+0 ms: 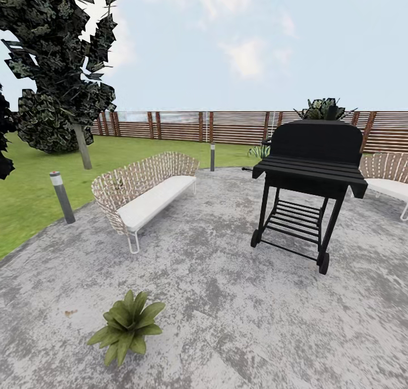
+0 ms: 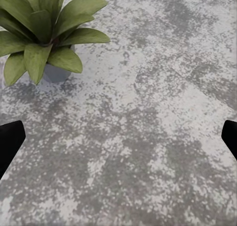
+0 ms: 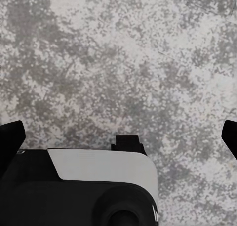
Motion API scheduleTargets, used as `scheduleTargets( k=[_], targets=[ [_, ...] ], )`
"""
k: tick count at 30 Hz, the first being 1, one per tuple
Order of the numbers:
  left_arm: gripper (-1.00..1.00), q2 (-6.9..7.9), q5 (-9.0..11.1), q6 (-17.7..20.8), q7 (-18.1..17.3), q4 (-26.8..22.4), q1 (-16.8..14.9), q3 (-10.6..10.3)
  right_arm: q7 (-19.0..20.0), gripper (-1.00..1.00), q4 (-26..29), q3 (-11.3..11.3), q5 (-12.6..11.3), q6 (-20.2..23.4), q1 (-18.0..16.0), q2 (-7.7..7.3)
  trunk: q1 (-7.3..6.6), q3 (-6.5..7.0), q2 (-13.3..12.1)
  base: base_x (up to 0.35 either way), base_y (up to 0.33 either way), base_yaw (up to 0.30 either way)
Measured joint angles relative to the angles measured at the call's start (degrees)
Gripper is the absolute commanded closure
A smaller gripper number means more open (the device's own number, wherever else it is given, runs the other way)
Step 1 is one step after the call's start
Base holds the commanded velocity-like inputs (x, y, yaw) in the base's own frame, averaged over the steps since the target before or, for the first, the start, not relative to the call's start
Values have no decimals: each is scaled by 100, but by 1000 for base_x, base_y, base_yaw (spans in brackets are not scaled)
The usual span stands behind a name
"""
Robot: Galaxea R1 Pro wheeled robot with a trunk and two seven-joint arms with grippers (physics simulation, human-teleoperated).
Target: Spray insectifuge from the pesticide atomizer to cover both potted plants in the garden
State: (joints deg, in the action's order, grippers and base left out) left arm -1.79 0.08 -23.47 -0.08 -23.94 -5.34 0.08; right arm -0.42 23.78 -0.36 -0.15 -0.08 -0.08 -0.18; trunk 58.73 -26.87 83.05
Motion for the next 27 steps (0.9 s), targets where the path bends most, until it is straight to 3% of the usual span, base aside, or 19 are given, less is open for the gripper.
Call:
scheduleTargets(
  k=[27],
  targets=[
    [-100, 3, 0, 0, 0, 7, 1, 0, -3, -100, 6, -15, -23, 1, 0, -14, 0, 4, 0, 0, 0, -19]
  ],
)
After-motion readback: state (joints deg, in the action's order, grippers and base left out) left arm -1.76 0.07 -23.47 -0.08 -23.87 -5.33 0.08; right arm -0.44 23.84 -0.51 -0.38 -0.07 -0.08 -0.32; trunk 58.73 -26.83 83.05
